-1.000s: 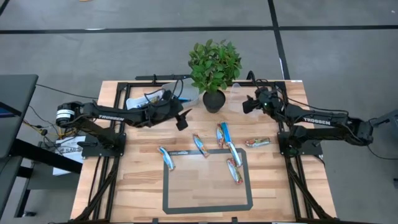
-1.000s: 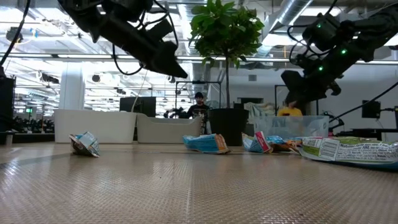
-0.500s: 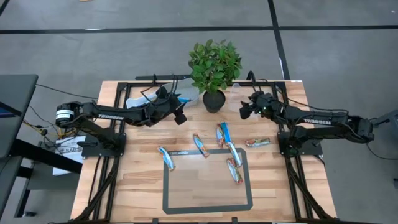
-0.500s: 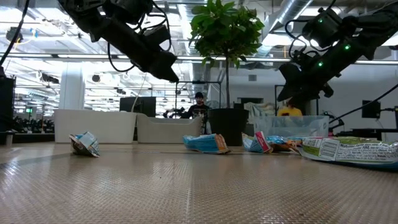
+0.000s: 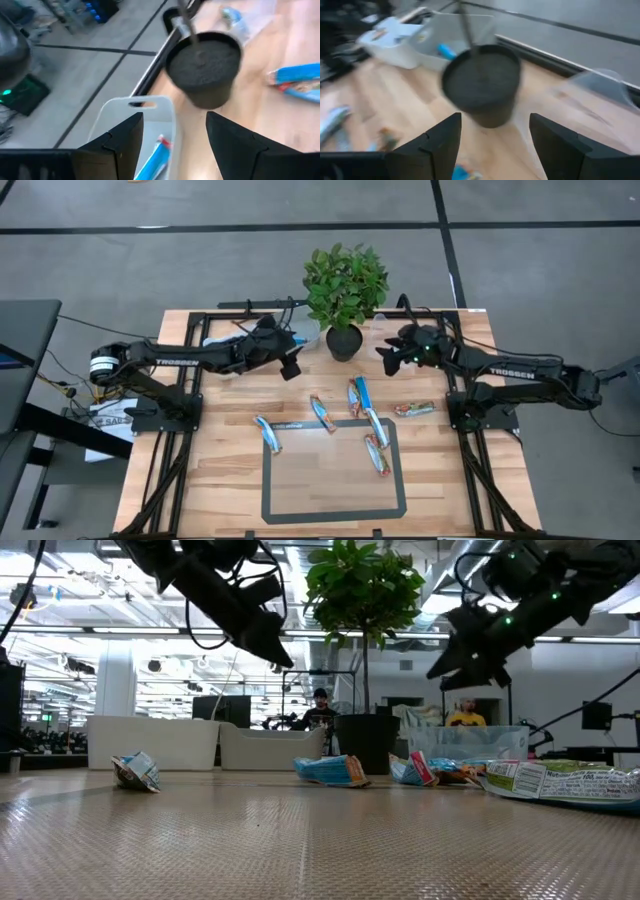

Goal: Pick and place Granola Bars by type
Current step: Put the yellow granola bar into the transparent bin

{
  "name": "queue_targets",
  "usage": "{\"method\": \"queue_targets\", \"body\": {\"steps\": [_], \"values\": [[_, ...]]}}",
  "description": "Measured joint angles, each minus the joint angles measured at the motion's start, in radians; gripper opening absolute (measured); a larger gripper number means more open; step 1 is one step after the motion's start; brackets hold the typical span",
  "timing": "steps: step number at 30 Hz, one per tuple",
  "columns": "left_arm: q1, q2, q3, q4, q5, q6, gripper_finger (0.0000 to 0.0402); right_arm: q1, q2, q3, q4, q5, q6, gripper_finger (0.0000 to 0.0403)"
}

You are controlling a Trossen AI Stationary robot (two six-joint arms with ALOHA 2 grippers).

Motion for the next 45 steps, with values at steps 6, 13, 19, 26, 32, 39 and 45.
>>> {"method": "queue_targets", "body": {"steps": [6,13,19,26,32,39,45], "values": [[0.001,0.000,0.003,0.000,0.095,0.035,0.0210,0.001,0.000,0.029,-0.001,-0.134,-0.017,0.0226],[-0.099,0.001,0.004,-0.102,0.260,0.250,0.0210,0.055,0.000,0.030,-0.033,-0.177,-0.135,0.0226],[-0.207,0.001,0.004,-0.216,0.274,0.205,0.0210,0.183,0.000,0.030,-0.032,-0.040,-0.184,0.0226],[-0.303,0.049,0.003,-0.262,0.227,0.266,0.0210,0.341,0.000,0.030,-0.044,0.028,-0.113,0.0226],[-0.330,0.173,0.003,-0.191,0.167,0.367,0.0210,0.455,0.000,0.030,-0.042,0.099,-0.094,0.0226],[-0.334,0.332,0.101,-0.165,0.143,0.485,0.0210,0.522,0.000,0.030,-0.045,0.177,-0.077,0.0226],[-0.333,0.455,0.240,-0.277,0.174,0.542,0.0210,0.534,0.000,0.030,-0.043,0.189,-0.068,0.0226]]}}
